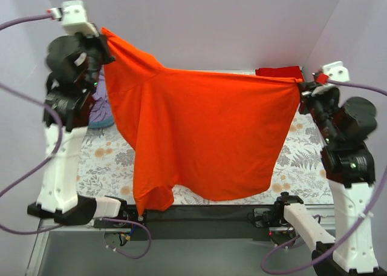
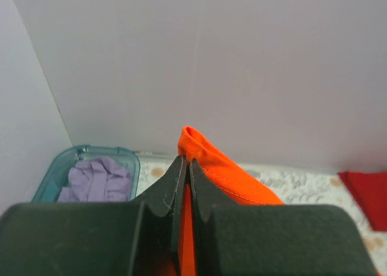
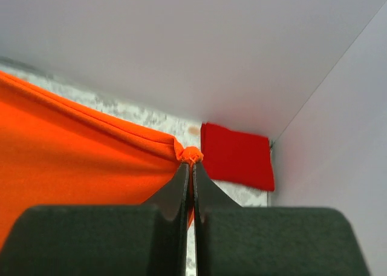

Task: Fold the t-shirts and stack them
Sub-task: Flatten the tshirt out, then fold the tshirt

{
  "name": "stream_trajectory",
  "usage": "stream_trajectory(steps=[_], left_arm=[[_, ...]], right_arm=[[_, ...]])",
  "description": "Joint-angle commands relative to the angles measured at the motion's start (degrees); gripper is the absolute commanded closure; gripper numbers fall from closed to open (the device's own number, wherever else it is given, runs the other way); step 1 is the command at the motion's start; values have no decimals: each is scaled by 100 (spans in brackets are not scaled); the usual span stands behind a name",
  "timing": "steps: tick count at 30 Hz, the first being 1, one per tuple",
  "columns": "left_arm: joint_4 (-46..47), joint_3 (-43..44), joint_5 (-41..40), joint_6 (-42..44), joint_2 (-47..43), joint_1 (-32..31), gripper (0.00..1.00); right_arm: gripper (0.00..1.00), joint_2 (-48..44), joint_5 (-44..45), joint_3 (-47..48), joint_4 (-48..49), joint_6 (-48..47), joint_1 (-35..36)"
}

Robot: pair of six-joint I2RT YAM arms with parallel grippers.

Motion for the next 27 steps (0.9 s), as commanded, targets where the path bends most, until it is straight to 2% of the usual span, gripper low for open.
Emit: stream_trajectory(steps=[1,2,4,5,8,9,10,11,15,19,27], left_arm=[[275,-729,266,434,865,44,100],[372,-1070,371,451,1415,44,100],[583,-1205,416,522,2067,44,100],[610,-1196,398,522,2697,35,100],[899,-1083,196,504,3624,26,100],[978,-847,214,496,4227,26,100],[1014,-706,231,487,4764,-9,100],[1049,-574,223,487,4769,-18,100],[1137,59,240,557,5865,-71,100],[1321,228,74,575,6184,-79,100],[1594,201,64,460,6263,-71,100]], right_arm=[[99,654,281,-837,431,-58,-22],[99,778,481,-1292,607,-32,-22],[99,1198,849,-1777,1370,47,-31],[99,1383,991,-2032,1643,56,-31],[99,2279,1536,-2605,2697,126,-39],[99,2517,1625,-2710,2970,118,-57],[99,3041,1791,-2703,3364,126,-66],[99,3299,1853,-2676,3507,144,-66],[99,4573,1986,-2106,3799,-39,-75],[99,5488,2021,-1535,3799,-313,-83],[99,5982,1986,-1165,3851,-436,-136]])
